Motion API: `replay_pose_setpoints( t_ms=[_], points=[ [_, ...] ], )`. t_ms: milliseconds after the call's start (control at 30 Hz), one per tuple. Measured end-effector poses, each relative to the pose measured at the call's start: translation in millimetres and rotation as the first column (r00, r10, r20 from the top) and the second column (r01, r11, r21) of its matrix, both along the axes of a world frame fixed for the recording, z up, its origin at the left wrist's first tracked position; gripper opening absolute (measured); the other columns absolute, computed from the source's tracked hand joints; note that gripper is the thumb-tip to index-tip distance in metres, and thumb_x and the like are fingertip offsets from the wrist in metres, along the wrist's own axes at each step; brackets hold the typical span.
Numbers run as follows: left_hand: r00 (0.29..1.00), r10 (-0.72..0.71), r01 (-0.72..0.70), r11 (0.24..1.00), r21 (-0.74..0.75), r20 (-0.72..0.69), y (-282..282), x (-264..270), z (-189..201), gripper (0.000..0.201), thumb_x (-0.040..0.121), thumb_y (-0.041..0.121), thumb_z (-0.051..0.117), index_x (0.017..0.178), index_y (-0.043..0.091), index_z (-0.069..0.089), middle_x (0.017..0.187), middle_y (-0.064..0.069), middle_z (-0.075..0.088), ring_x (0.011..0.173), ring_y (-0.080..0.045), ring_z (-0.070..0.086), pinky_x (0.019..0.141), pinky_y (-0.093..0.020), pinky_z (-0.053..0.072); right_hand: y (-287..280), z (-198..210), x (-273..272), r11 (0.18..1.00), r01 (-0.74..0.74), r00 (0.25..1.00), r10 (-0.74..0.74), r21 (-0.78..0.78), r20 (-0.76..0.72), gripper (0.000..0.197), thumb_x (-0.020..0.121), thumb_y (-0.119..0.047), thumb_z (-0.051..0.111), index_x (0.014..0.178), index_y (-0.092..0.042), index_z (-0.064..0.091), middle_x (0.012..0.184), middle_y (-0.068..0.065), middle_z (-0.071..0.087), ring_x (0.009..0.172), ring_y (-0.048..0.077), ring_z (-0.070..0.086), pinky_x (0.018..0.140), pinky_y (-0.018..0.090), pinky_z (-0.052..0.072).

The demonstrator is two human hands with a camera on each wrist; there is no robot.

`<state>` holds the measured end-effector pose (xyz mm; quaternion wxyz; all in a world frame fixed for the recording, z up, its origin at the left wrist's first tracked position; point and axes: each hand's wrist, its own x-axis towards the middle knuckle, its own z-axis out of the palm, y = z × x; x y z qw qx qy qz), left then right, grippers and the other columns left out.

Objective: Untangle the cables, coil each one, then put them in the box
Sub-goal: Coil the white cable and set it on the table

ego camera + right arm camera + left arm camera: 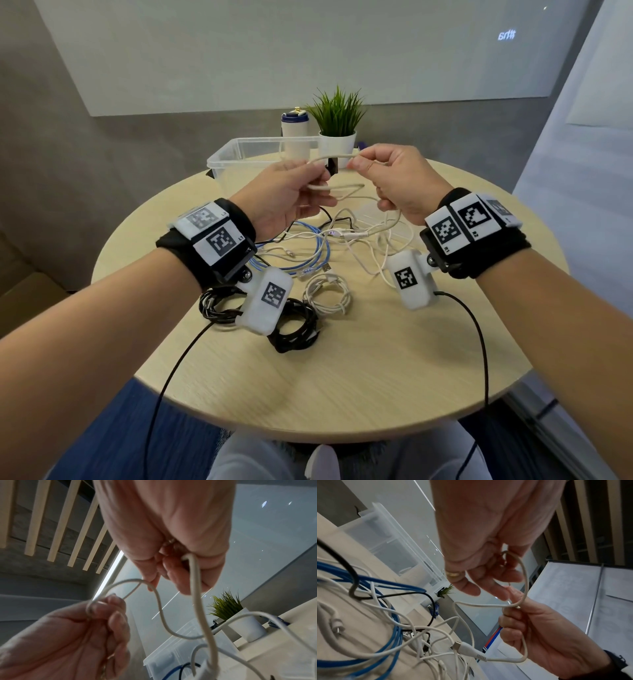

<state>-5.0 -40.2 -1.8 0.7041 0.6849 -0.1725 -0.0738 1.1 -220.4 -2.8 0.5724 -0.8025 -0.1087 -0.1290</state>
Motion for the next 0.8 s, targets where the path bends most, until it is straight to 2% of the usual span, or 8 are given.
replay_pose_setpoints(
  t_ms=[167,333,400,467,533,633,700,800],
  points=[
    [0.975,0.221,-0.221,0.969,-0.111,-0.016,5,13,-1,0.035,0.103,0.031,0.034,0.074,0.018,0.049,0.048,0.008,0.050,0.044,-0.009,0.053,0.051,-0.024,0.037,0,-1,-1,0.997,-0.071,0.994,0.072,0.022,-0.077,0.020,0.097,-0.022,0.052,0.080,-0.015,0.061,0.055,0.000,0.032,0.044,0.012,0.027,0.043,0.023,0.033],
    [0.894,0.448,-0.445,0.885,-0.135,-0.007,17,26,2,0.032,0.103,0.030,0.029,0.078,0.020,0.046,0.049,0.009,0.050,0.048,-0.009,0.057,0.052,-0.022,0.043,-6,-9,4,0.998,-0.058,0.991,0.055,-0.020,-0.122,0.028,0.097,-0.027,0.051,0.073,-0.014,0.057,0.049,-0.001,0.048,0.049,0.015,0.048,0.057,0.027,0.041],
    [0.865,0.502,-0.499,0.860,-0.109,0.004,20,30,1,0.031,0.102,0.027,0.030,0.078,0.019,0.046,0.053,0.008,0.048,0.049,-0.009,0.057,0.055,-0.023,0.044,-6,-10,5,0.998,-0.051,0.988,0.047,-0.023,-0.144,0.032,0.098,-0.030,0.049,0.070,-0.016,0.054,0.045,-0.007,0.050,0.052,0.016,0.053,0.058,0.027,0.042],
    [0.849,0.515,-0.520,0.854,0.018,0.119,22,32,-3,0.029,0.100,0.022,0.033,0.076,0.018,0.048,0.057,0.004,0.044,0.047,-0.010,0.050,0.053,-0.024,0.043,-4,-7,5,0.996,-0.046,0.987,0.058,0.081,-0.153,0.035,0.099,-0.033,0.045,0.069,-0.016,0.049,0.043,-0.006,0.043,0.046,0.014,0.044,0.055,0.026,0.041],
    [0.856,0.420,-0.499,0.822,0.274,0.301,23,30,-8,0.028,0.099,0.022,0.038,0.076,0.017,0.054,0.059,0.001,0.042,0.050,-0.012,0.042,0.051,-0.023,0.038,-2,-2,3,0.968,-0.045,0.988,0.080,0.246,-0.132,0.035,0.101,-0.033,0.040,0.073,-0.015,0.045,0.043,-0.007,0.034,0.041,0.011,0.031,0.049,0.025,0.035],
    [0.879,0.150,-0.432,0.651,0.624,0.452,26,26,-16,0.027,0.099,0.025,0.042,0.086,0.015,0.063,0.059,0.000,0.042,0.051,-0.014,0.037,0.051,-0.025,0.033,-3,8,2,0.891,-0.104,0.990,0.135,0.441,-0.040,0.029,0.103,-0.028,0.036,0.087,-0.011,0.053,0.049,-0.006,0.036,0.045,0.010,0.028,0.048,0.024,0.030],
    [0.892,0.043,-0.404,0.524,0.749,0.451,27,24,-19,0.027,0.099,0.027,0.043,0.092,0.015,0.066,0.058,0.000,0.044,0.050,-0.014,0.038,0.049,-0.024,0.032,-5,13,2,0.820,-0.176,0.982,0.185,0.545,0.039,0.026,0.103,-0.020,0.036,0.093,-0.009,0.057,0.053,-0.005,0.042,0.049,0.012,0.035,0.049,0.025,0.033],
    [0.902,-0.050,-0.368,0.431,0.824,0.429,25,22,-19,0.026,0.098,0.029,0.045,0.095,0.018,0.069,0.060,0.004,0.047,0.054,-0.013,0.042,0.053,-0.023,0.035,-3,18,-1,0.738,-0.222,0.972,0.217,0.637,0.087,0.025,0.103,-0.016,0.035,0.094,-0.007,0.057,0.058,-0.002,0.052,0.051,0.013,0.047,0.050,0.025,0.040]
  ],
)
